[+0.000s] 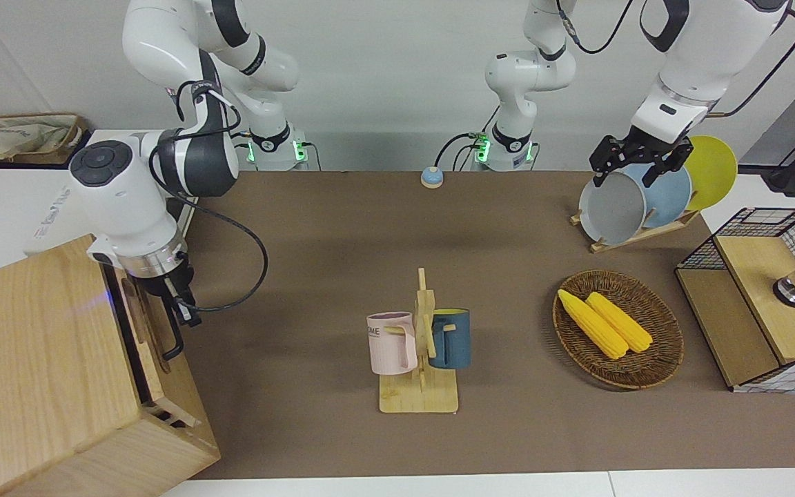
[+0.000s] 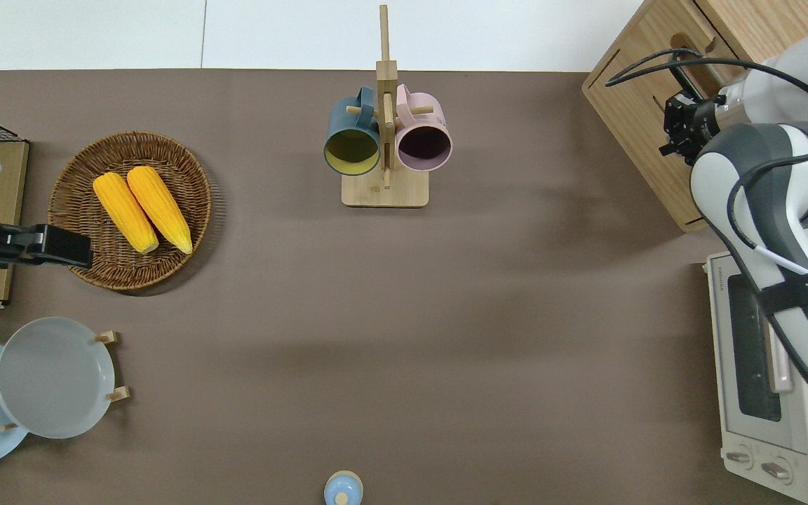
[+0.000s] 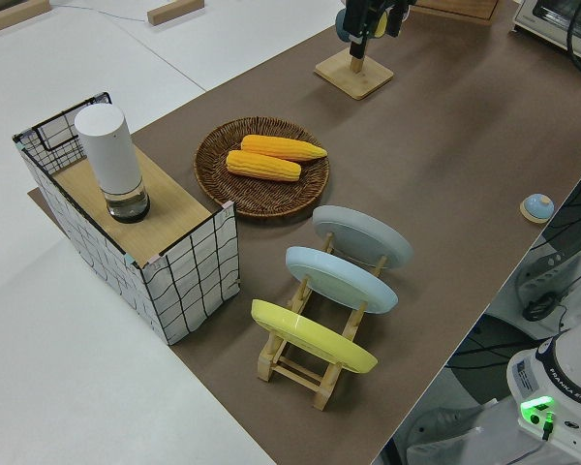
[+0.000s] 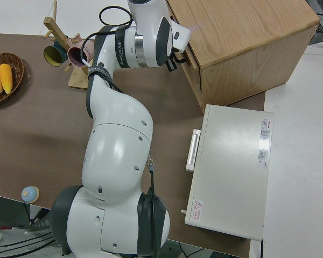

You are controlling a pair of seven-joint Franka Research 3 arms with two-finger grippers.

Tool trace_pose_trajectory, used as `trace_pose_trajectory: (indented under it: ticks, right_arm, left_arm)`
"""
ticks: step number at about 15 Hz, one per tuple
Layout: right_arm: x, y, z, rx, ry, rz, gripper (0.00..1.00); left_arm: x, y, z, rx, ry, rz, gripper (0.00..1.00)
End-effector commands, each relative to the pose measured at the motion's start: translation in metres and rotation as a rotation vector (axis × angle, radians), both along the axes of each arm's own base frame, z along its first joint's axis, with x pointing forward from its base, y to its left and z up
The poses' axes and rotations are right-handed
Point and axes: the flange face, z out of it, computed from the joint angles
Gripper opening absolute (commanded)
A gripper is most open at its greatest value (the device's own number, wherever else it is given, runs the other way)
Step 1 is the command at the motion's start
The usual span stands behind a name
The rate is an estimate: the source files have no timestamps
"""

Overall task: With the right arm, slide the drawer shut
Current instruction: 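Continue pushing the drawer front until it sits flush with the cabinet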

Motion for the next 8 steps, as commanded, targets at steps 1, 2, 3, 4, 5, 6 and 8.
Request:
trace_pose_trajectory:
  ticks: [1,2,3,4,5,6,8]
  right_arm:
    - [0.0077,-0.0188,0.0032,-0.007,-0.028,0.021,0.000]
    - [0.0079,-0.0227,0.0037,-0.006,-0.030,0.016,0.000]
    - [0.0080,-0.0231,0.0046,-0.006,-0.032,0.017,0.000]
    - [0.0080,-0.0231,0.0046,-0.006,-0.032,0.015,0.000]
    - [0.0079,-0.0231,0.0044,-0.006,-0.030,0.015,0.000]
    - [0.0079,-0.0220,0.0044,-0.006,-0.030,0.017,0.000]
    - [0.0073,-0.0168,0.0049,-0.005,-0.024,0.022,0.000]
  left_arm:
    - [0.0016,0.0008,0.0034,0.016,0.006,-0.012,0.99]
    - [0.0016,0.0008,0.0041,0.016,0.005,-0.012,0.99]
    - [0.0016,0.0008,0.0034,0.016,0.006,-0.012,0.99]
    - [0.0016,0.0008,0.0034,0.016,0.006,-0.012,0.99]
    - [0.0016,0.0008,0.0041,0.016,0.005,-0.012,0.99]
    - [0.0021,0.0008,0.0032,0.016,0.006,-0.012,0.99]
    - [0.0016,0.0008,0.0034,0.016,0.006,-0.012,0.99]
